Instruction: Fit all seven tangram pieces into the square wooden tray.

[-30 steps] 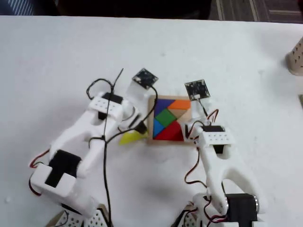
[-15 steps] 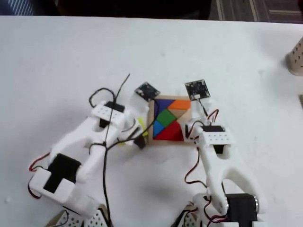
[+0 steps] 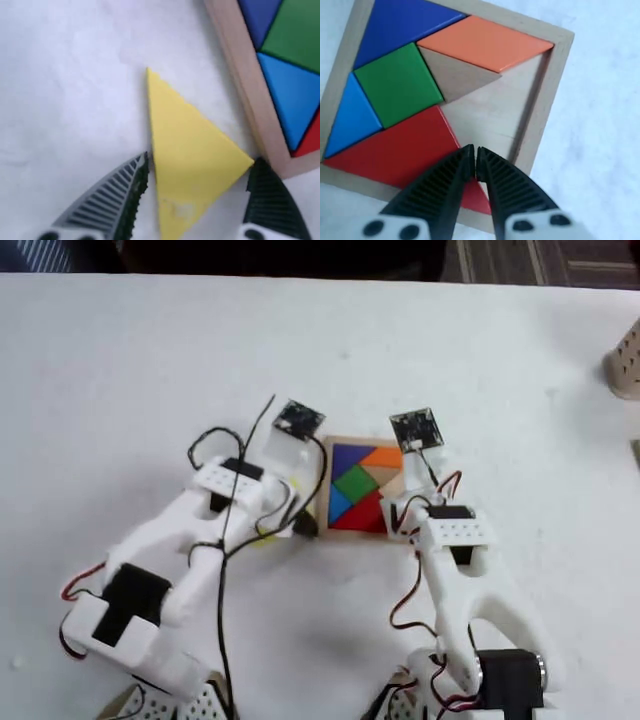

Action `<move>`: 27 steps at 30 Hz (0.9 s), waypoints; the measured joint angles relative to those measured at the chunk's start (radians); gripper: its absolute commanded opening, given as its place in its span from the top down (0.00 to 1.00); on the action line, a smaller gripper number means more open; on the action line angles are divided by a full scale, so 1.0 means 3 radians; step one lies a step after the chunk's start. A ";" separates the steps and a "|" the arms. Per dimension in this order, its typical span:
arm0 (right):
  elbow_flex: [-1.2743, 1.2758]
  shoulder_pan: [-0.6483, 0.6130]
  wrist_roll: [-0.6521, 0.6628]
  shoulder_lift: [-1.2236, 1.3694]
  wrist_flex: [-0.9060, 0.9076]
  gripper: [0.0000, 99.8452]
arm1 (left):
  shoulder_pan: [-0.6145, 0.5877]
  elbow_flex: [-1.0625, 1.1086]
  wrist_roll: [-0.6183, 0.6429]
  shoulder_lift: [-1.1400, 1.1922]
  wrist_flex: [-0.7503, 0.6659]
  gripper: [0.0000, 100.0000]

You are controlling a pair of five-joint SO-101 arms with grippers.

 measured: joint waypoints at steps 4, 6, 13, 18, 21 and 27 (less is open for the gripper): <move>0.0000 0.0000 0.0000 0.0000 0.0000 0.98 | 0.0000 0.0000 0.0138 0.0000 -0.0015 0.69; 0.0000 0.0000 0.0000 0.0000 0.0000 0.98 | 0.0000 0.0000 0.0153 0.0005 -0.0020 0.69; 0.0000 0.0000 0.0000 0.0000 0.0000 0.98 | 0.0000 -0.0276 0.0153 0.0251 0.0210 0.80; 0.0000 0.0000 0.0000 0.0000 0.0000 0.98 | 0.0015 -0.0450 0.0164 0.0332 0.0338 0.84; 0.0000 0.0000 0.0000 0.0000 0.0000 0.98 | 0.0020 -0.0450 0.0164 0.0322 0.0338 0.84; 0.0000 0.0000 0.0000 0.0000 0.0000 0.98 | 0.0020 -0.0481 0.0174 0.0332 0.0338 0.84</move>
